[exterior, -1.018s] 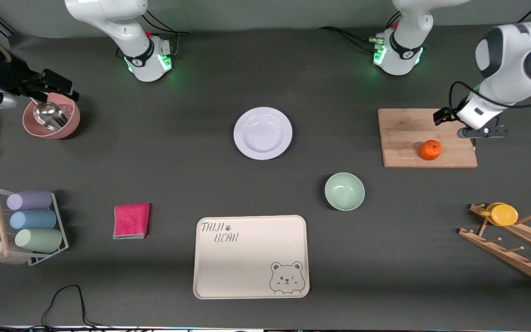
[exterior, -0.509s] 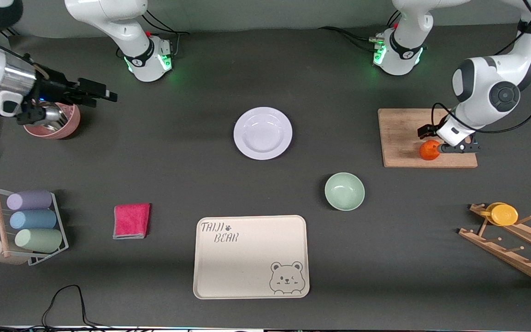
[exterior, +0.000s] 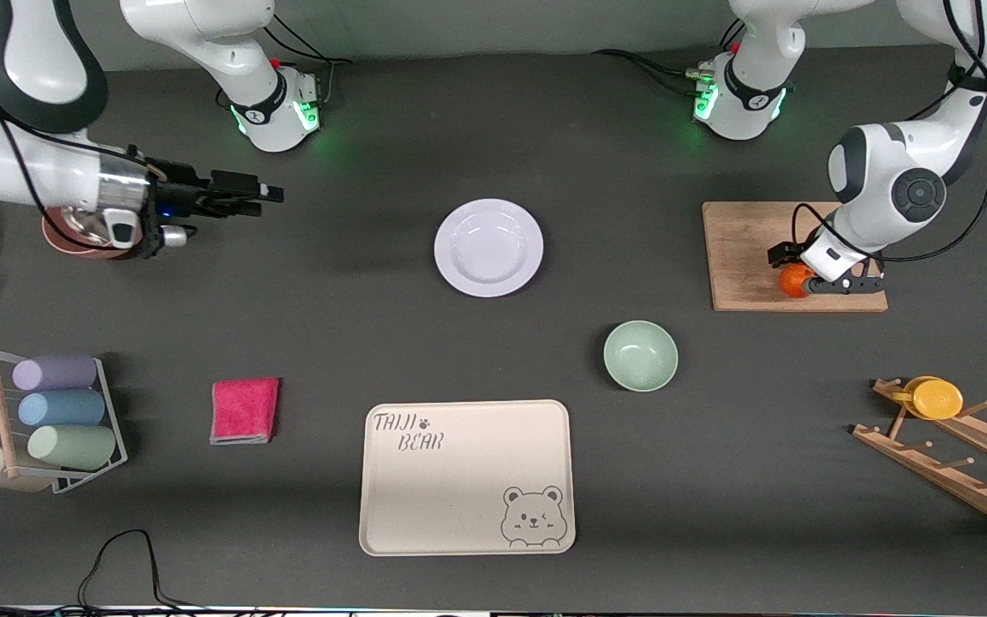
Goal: Place orange and plate with both arms
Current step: 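Lower the left gripper onto the orange while the right gripper approaches the plate rim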
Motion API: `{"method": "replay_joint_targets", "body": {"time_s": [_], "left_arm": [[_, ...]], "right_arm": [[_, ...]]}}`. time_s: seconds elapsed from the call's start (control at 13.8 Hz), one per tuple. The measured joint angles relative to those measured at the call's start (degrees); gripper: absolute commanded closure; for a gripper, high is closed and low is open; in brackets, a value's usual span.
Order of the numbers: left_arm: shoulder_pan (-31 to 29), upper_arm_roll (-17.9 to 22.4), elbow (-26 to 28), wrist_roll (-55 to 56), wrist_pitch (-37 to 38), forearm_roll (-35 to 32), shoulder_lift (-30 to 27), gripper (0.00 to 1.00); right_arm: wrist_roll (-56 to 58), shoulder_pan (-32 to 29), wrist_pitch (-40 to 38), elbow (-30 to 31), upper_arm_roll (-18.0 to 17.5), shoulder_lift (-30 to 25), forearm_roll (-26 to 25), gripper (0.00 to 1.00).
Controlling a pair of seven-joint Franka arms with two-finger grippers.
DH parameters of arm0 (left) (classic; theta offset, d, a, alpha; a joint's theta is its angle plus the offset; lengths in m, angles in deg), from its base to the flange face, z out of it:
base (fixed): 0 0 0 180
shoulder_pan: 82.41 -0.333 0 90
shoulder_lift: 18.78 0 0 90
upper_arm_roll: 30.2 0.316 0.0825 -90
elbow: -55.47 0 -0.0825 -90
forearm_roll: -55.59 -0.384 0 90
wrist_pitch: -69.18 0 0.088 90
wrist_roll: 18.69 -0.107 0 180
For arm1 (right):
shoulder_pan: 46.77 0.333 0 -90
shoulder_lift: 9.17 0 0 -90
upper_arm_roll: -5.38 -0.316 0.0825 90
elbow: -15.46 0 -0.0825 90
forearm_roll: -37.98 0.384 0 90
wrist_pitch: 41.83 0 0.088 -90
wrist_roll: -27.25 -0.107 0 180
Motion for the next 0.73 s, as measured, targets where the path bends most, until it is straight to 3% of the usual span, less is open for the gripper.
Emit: {"method": "replay_joint_targets", "body": {"time_s": [0.22, 0.73], "left_arm": [[0.0, 0.0, -0.1, -1.2, -0.7, 0.0, 0.0, 1.0], [0.0, 0.0, -0.6, -1.7, -0.6, 0.0, -0.1, 1.0]], "right_arm": [[11.4, 1.3, 4.1, 4.7, 0.0, 3.9, 8.9, 0.0], [37.4, 1.6, 5.1, 10.4, 0.0, 16.2, 27.3, 0.0]]}}
